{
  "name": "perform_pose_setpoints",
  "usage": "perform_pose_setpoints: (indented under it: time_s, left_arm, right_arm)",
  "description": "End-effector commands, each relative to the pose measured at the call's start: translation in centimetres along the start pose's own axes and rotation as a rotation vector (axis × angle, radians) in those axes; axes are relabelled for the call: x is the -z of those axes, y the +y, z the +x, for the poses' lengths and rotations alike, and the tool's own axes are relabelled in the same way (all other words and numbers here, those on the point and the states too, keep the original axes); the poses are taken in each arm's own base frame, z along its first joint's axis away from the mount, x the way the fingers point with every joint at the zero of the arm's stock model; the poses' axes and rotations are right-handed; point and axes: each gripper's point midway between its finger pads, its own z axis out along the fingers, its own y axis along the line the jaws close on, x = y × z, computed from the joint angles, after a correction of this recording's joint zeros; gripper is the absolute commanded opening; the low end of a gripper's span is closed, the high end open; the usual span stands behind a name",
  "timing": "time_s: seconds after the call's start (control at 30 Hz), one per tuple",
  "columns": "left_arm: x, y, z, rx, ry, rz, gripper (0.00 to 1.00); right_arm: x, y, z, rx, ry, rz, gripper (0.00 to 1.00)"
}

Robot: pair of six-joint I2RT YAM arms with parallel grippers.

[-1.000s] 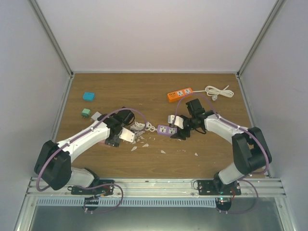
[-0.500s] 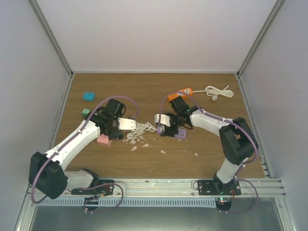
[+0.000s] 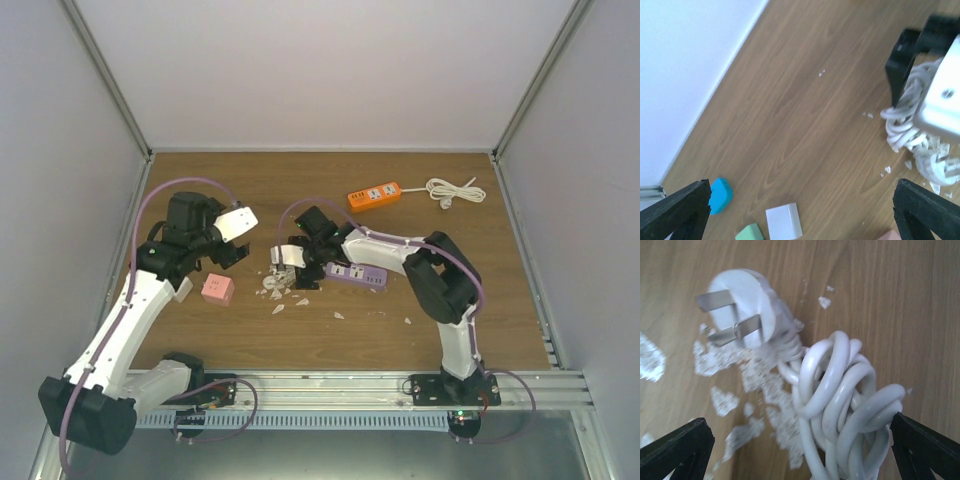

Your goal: Pull the plug off the socket

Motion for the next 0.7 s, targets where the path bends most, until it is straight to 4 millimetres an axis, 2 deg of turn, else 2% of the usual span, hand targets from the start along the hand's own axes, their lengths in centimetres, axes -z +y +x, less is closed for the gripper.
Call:
perform_pose_setpoints:
  time_s: [0.0, 0.13, 0.33, 0.53, 0.67]
  left_arm:
    - [0.6, 0.4, -2.2, 0.082, -0.125, -0.004, 0.99]
    - [1.0, 0.0, -2.5, 0.106, -0.162, 0.002, 0.99]
    - [0.8, -0.4, -2.5, 0.118, -0.172, 0.015, 0.99]
    - [0.8, -0.6, -2.6, 0.119, -0.180, 0.025, 0.99]
    - [0.9, -0.8, -2.7, 0.116, -0.183, 0.038, 0.99]
  right_arm:
    - [-2.4, -1.9, -0.7, -0.007, 0.018, 0.047, 0.97]
    - [-3.6, -4.8, 0.2, -0.067, 0.049, 0.128, 0.93]
    - [-2.6, -8.9, 3.5, -0.224, 0.081, 0.203, 0.82]
    - [0.3, -11.1, 7.8, -0.392, 0.088, 0.252, 0.74]
    - [3.0, -11.1, 11.2, -0.474, 0.099, 0.280, 0.67]
